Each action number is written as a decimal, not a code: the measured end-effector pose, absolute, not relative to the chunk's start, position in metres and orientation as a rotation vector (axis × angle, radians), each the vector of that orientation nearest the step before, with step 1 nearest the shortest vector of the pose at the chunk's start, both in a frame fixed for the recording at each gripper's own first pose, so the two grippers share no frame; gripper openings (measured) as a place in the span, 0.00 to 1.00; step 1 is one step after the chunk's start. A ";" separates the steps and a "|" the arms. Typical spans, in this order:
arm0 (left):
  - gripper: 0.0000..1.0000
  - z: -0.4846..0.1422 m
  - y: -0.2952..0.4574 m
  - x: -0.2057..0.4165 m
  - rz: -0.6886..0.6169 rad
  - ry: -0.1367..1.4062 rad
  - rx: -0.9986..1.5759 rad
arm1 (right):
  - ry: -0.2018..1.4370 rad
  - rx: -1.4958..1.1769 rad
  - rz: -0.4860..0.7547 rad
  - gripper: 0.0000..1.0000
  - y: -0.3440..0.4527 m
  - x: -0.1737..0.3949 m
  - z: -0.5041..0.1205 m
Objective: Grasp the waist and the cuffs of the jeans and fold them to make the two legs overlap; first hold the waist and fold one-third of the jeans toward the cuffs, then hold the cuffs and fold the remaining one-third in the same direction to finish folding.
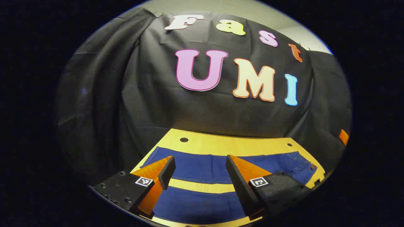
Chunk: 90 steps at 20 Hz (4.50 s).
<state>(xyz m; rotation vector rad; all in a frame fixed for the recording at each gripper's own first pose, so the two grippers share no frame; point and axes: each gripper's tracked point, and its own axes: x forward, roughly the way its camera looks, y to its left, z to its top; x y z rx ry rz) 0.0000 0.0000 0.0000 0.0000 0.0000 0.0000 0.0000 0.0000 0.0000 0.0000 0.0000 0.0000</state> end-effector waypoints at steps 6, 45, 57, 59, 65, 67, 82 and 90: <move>0.95 -0.043 -0.001 -0.002 -0.196 0.119 0.169 | 0.065 -0.066 0.002 0.99 0.018 -0.020 -0.018; 0.97 -0.260 0.145 -0.079 -0.814 1.144 1.022 | 0.299 -0.053 0.049 1.00 0.055 -0.035 -0.090; 0.78 -0.256 0.144 -0.079 -0.757 1.181 1.007 | 0.296 -0.014 0.025 0.99 0.036 -0.027 -0.096; 0.65 -0.258 0.146 -0.075 -0.764 1.172 1.007 | 0.304 -0.016 0.020 0.99 0.033 -0.025 -0.096; 0.05 -0.259 0.146 -0.080 -0.821 1.197 1.017 | 0.319 -0.045 0.006 0.99 0.022 -0.022 -0.097; 0.02 -0.257 0.149 -0.083 -0.859 1.221 1.026 | 0.336 -0.087 0.007 0.99 0.014 -0.022 -0.098; 0.00 -0.252 0.159 -0.090 -0.864 1.337 0.995 | 0.923 -0.743 0.527 1.00 -0.031 -0.052 -0.228; 0.01 -0.254 0.159 -0.088 -0.805 1.316 0.997 | 1.171 -0.916 0.769 1.00 -0.039 -0.018 -0.295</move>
